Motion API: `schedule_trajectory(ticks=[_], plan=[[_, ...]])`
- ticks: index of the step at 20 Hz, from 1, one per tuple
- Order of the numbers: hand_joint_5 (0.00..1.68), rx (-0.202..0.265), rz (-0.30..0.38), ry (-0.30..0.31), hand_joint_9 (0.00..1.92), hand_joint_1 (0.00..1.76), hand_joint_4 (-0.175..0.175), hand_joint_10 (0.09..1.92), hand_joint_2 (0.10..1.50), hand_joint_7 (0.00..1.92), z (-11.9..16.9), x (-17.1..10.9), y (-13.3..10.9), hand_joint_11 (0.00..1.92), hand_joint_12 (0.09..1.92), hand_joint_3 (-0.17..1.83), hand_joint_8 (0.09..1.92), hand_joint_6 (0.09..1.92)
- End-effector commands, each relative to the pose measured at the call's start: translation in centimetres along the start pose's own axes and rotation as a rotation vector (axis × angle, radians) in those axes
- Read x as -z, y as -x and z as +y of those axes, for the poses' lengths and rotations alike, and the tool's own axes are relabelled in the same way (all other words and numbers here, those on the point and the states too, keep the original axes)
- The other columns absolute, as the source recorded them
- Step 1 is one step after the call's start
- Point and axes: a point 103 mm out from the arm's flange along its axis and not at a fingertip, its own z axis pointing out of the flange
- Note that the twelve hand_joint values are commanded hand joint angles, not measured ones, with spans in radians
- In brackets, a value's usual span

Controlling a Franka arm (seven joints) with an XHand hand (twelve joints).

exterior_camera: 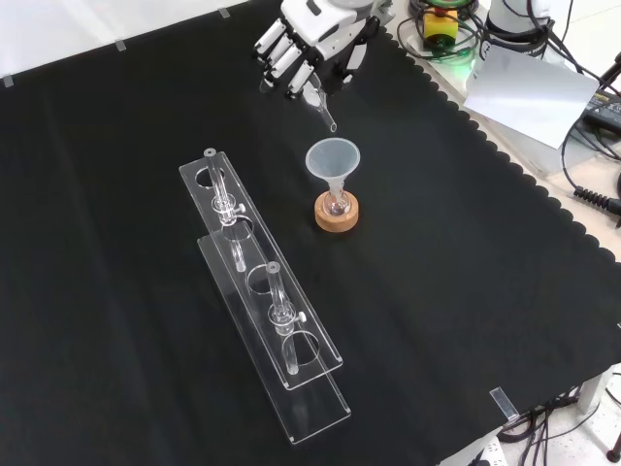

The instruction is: Pour all the NaCl from the weighing funnel into the round-bottom flask.

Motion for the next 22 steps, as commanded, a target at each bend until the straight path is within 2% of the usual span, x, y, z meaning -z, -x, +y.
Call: schedule_trajectory(ticks=[1,4,9,13,17,22], plan=[[1.21,0.020,-0.100,-0.127,0.74,1.11,0.175,0.54,0.68,0.40,1.4,-5.2,-0.5,0.39,1.31,0.65,0.64,0.79],[1.21,0.011,-0.076,-0.132,0.74,1.11,0.175,0.54,0.68,0.39,1.5,-5.4,-0.5,0.39,1.31,0.65,0.64,0.79],[1.21,-0.013,0.059,-0.136,0.74,1.11,0.175,0.54,0.68,0.39,1.5,-5.7,0.2,0.39,1.31,0.66,0.64,0.79],[1.21,-0.019,0.100,-0.134,0.74,1.11,0.175,0.54,0.68,0.39,1.5,-6.0,0.8,0.39,1.31,0.66,0.64,0.79],[1.21,-0.019,0.125,-0.128,0.74,1.11,0.175,0.54,0.68,0.39,1.4,-6.0,0.9,0.39,1.31,0.66,0.64,0.79],[1.21,-0.009,0.070,-0.124,0.74,1.11,0.175,0.54,0.68,0.39,1.4,-5.8,0.5,0.38,1.31,0.66,0.64,0.79]])
